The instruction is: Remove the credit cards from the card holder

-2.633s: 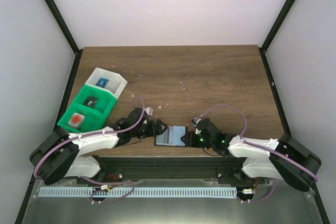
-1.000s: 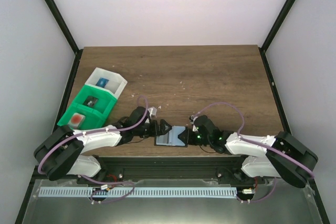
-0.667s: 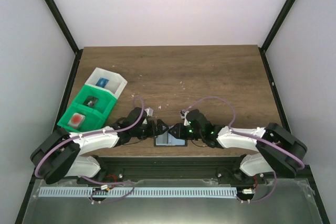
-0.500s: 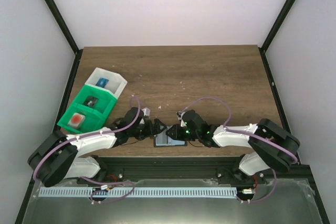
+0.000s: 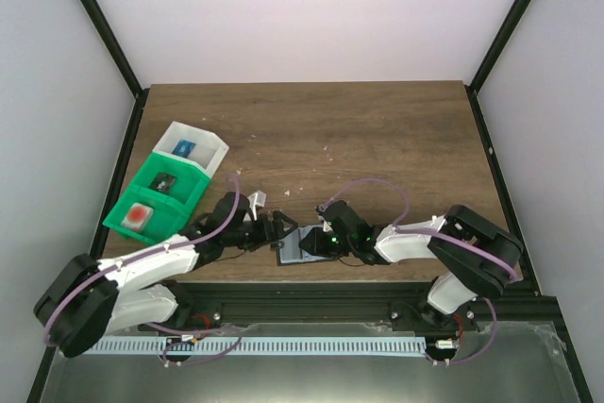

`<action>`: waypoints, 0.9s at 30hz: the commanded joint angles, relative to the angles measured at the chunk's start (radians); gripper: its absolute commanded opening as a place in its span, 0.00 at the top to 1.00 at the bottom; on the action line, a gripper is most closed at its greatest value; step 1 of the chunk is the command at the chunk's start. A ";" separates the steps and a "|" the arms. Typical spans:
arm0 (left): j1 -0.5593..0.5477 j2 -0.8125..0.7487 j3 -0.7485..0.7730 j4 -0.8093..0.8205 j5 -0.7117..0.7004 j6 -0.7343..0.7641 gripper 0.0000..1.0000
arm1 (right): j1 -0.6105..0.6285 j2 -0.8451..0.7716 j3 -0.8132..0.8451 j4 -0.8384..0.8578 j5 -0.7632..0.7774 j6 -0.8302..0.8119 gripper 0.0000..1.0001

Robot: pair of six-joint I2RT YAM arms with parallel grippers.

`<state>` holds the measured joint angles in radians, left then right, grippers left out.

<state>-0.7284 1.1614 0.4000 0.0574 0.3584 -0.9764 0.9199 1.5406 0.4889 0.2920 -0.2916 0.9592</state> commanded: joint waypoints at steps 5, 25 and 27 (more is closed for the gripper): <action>-0.081 -0.114 -0.024 0.026 0.030 -0.124 0.00 | 0.011 0.020 -0.014 0.038 0.002 0.009 0.85; -0.090 -0.036 -0.126 0.170 -0.010 -0.138 0.00 | 0.011 0.034 -0.010 0.052 -0.004 0.020 0.86; -0.090 -0.030 -0.122 0.161 -0.027 -0.134 0.00 | 0.013 0.035 -0.016 0.063 -0.007 0.026 0.86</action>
<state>-0.8143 1.1198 0.2615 0.1898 0.3687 -1.1362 0.9207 1.5631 0.4828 0.3355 -0.2955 0.9699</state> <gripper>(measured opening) 0.997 0.144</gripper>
